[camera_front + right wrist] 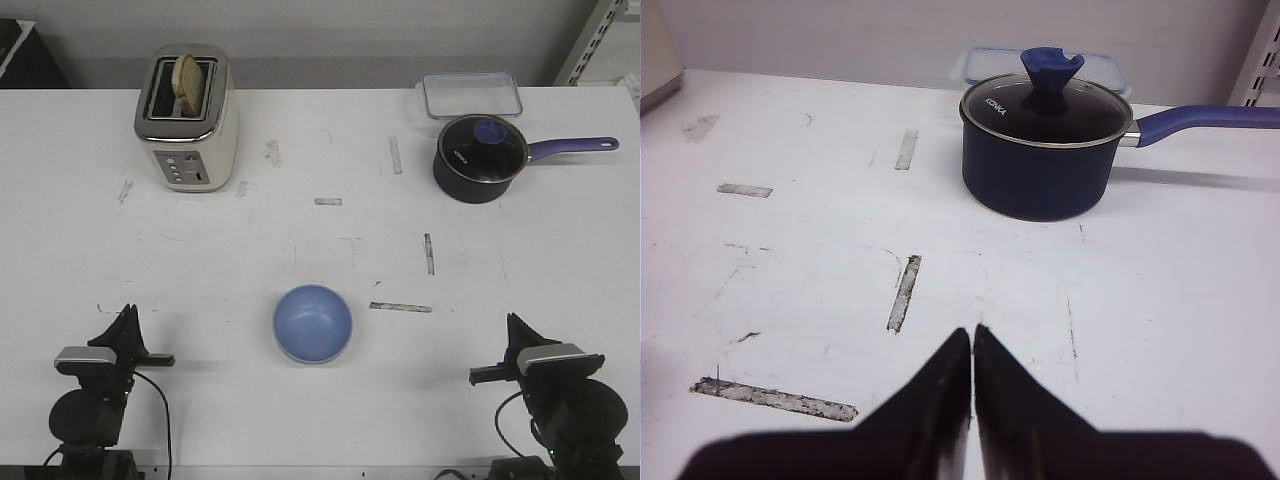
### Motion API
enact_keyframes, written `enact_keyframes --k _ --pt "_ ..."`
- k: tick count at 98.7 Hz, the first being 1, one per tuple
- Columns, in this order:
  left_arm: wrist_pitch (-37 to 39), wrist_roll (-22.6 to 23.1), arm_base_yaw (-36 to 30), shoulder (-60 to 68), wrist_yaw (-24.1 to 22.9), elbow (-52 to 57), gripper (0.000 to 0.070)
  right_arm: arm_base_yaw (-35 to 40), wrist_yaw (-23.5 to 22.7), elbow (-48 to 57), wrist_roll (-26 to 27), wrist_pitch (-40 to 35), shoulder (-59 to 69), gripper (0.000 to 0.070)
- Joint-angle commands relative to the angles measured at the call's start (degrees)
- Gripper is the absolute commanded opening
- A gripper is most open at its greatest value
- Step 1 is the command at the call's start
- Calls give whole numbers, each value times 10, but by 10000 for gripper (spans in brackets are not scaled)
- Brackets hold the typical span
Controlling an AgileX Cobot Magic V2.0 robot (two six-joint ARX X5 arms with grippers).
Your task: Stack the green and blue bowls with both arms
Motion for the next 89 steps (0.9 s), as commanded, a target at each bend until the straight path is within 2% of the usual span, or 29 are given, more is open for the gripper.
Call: enact_keyframes --k 1,10,89 --pt "15 -2 1 -20 -3 -19 1 1 0 0 -1 8 2 0" --pt "-16 -3 1 -18 -3 -17 1 1 0 1 -1 8 2 0" --pt "-8 -3 1 -18 -1 -17 1 1 0 1 -1 8 2 0"
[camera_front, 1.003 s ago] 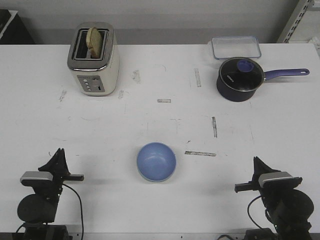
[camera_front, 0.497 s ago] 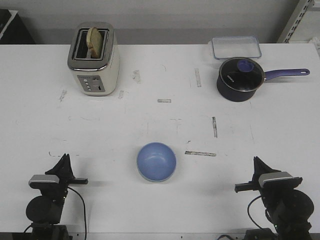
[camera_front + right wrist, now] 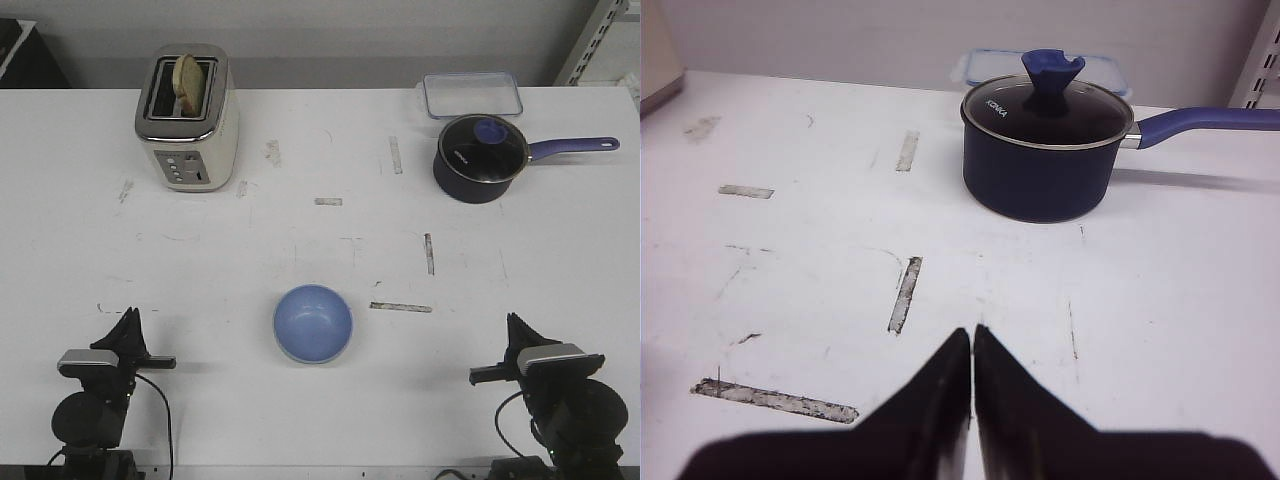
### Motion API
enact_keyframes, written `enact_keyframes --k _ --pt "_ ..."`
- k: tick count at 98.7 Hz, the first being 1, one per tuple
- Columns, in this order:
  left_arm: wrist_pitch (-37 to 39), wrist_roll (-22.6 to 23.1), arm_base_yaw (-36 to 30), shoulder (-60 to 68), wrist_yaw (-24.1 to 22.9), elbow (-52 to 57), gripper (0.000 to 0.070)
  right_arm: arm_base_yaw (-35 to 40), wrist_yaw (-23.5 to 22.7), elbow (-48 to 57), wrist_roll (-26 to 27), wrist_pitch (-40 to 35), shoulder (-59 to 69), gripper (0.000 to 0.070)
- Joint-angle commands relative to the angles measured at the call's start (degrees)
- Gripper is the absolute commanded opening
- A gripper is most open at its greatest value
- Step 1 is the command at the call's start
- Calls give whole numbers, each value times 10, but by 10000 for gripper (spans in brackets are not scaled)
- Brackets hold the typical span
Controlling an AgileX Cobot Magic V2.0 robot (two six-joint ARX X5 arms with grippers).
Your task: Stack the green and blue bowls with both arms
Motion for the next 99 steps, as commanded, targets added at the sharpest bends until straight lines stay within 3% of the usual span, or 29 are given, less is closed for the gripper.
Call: enact_keyframes --k 1,11,32,65,89,99 --pt "8 -1 1 -1 -2 -12 1 1 0 1 -1 6 2 0" --pt "8 -1 1 -1 -2 -12 1 1 2 1 -4 9 2 0" --pt "8 -1 1 -1 -2 -12 1 -8 63 -30 -32 106 1 0" --pt "8 -1 1 -1 -2 -12 1 -62 23 -215 -26 239 -83 0" --pt "8 -1 1 0 -2 -12 1 -59 24 -320 -16 308 -163 0" --pt "8 -1 1 -1 -1 -12 1 -58 25 -322 -1 293 -163 0"
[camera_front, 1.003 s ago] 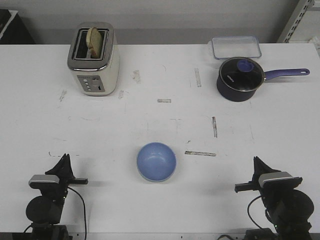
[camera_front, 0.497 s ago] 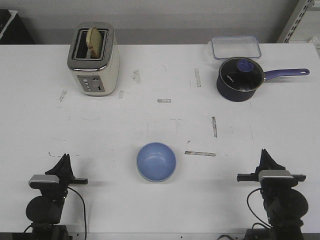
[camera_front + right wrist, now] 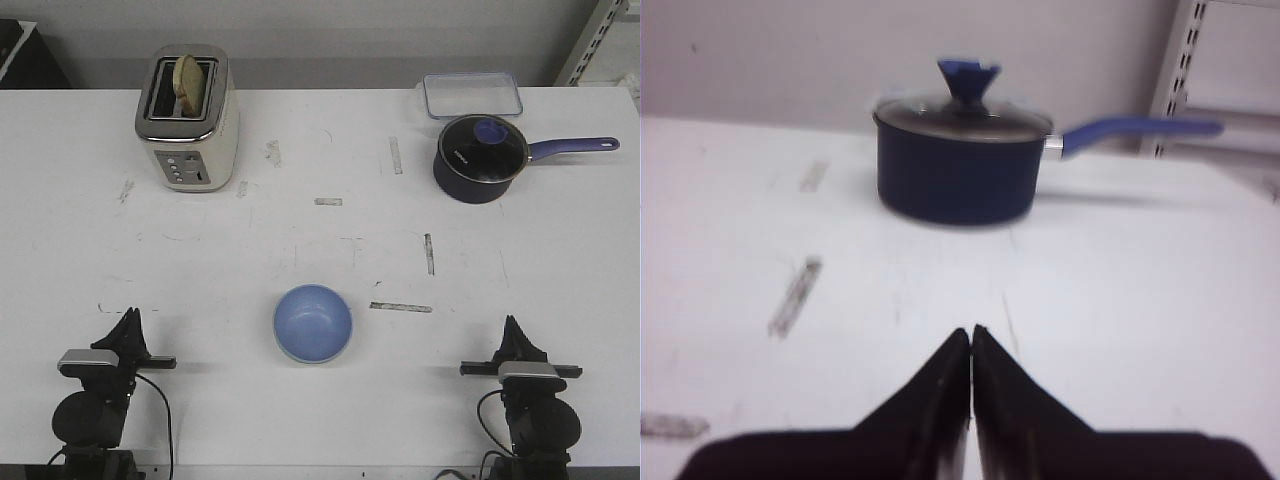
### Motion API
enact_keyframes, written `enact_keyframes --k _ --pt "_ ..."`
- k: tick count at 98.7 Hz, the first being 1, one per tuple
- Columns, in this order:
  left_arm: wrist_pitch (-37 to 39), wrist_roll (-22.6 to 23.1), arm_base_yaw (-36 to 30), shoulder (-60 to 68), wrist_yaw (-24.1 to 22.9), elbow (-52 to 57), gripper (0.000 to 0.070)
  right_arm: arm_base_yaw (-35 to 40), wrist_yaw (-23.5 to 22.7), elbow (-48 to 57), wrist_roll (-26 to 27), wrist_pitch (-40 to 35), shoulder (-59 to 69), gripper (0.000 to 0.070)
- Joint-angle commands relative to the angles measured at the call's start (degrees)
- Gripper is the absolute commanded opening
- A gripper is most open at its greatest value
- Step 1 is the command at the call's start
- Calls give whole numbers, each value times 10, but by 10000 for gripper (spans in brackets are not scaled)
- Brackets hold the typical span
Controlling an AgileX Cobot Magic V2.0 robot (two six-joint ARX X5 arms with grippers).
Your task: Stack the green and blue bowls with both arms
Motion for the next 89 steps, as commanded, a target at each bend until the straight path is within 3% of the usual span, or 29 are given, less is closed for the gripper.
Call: enact_keyframes --k 1,89 --pt "9 -1 1 -1 -2 -12 1 1 0 -1 21 10 -1 0" --pt "8 -1 1 -1 -2 -12 1 1 0 -1 20 21 -1 0"
